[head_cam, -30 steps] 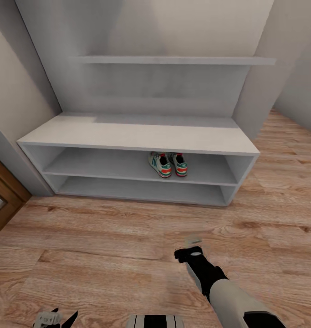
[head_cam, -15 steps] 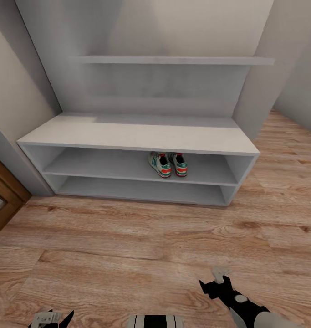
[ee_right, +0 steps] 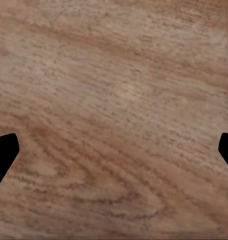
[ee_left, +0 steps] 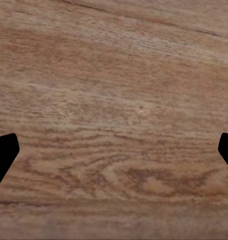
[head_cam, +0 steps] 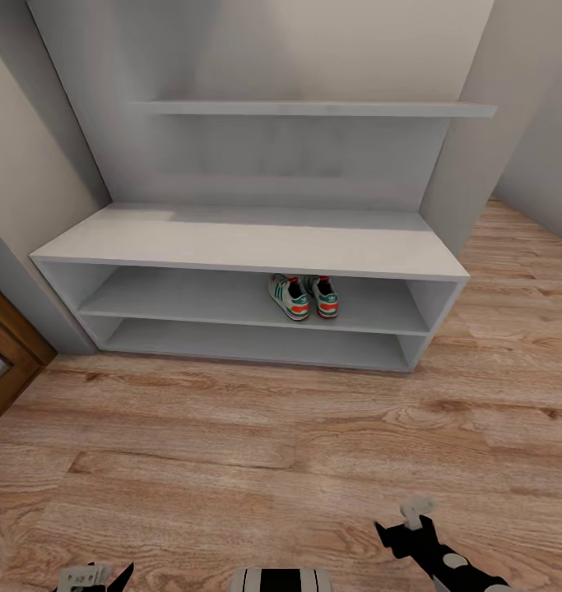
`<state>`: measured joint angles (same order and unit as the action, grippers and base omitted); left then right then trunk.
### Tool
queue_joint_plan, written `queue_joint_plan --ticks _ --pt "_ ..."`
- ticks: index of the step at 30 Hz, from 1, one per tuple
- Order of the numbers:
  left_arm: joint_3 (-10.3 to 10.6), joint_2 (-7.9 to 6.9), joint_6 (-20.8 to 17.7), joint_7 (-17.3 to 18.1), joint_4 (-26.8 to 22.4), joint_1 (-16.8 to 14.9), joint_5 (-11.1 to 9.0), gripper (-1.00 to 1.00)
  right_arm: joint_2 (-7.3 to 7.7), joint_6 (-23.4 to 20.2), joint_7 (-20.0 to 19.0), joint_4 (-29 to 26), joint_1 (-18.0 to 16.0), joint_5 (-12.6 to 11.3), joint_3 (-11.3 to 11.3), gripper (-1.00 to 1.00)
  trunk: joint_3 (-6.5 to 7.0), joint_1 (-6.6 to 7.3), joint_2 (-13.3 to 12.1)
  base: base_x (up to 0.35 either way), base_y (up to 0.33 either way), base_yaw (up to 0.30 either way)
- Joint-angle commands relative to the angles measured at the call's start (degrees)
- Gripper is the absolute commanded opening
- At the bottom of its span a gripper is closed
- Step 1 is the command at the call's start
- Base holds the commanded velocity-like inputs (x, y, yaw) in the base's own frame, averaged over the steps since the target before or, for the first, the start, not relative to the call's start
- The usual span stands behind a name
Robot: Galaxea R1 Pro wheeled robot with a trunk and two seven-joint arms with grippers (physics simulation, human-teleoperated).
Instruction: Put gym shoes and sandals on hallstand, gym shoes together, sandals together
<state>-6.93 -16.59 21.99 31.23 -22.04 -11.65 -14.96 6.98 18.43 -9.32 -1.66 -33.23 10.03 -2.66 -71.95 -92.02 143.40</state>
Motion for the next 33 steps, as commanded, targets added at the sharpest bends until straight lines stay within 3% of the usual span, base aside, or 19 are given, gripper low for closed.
queue_joint_plan --ticks 1,2,5,16,22,33 --pt "-0.19 0.13 -0.12 0.38 0.11 -0.03 -0.44 1.0 0.04 0.18 0.14 0.03 0.02 -0.15 -0.37 1.0 -0.04 0.01 0.01 0.0 0.0 -0.007" --pt "-0.19 0.89 -0.05 -3.04 0.23 -0.03 -0.42 1.0 0.48 0.23 4.76 0.11 0.77 -7.34 -0.5 1.0 -0.02 0.01 0.01 0.0 0.0 -0.224" --pt "-0.19 1.01 -0.03 -3.87 0.24 -0.03 -0.42 1.0 0.55 0.45 5.77 0.09 1.91 -9.07 -0.5 1.0 0.03 0.01 0.01 0.0 0.0 -0.253" --pt "-0.15 1.19 -0.02 -4.14 0.44 -0.03 -0.42 1.0 0.46 3.8 5.96 0.16 3.53 -9.62 -0.37 1.0 0.2 0.01 0.01 0.0 0.0 -0.287" --pt "-0.08 2.04 0.0 -4.16 0.68 -0.03 -0.42 1.0 0.35 5.4 5.97 0.16 4.34 -9.76 -0.38 1.0 0.22 0.01 0.01 0.0 0.0 -0.295" --pt "-0.02 2.51 0.05 -4.16 0.77 -0.03 -0.35 1.0 0.32 6.37 5.98 0.14 4.81 -9.89 -0.41 1.0 0.23 0.01 0.01 0.0 0.0 -0.296"
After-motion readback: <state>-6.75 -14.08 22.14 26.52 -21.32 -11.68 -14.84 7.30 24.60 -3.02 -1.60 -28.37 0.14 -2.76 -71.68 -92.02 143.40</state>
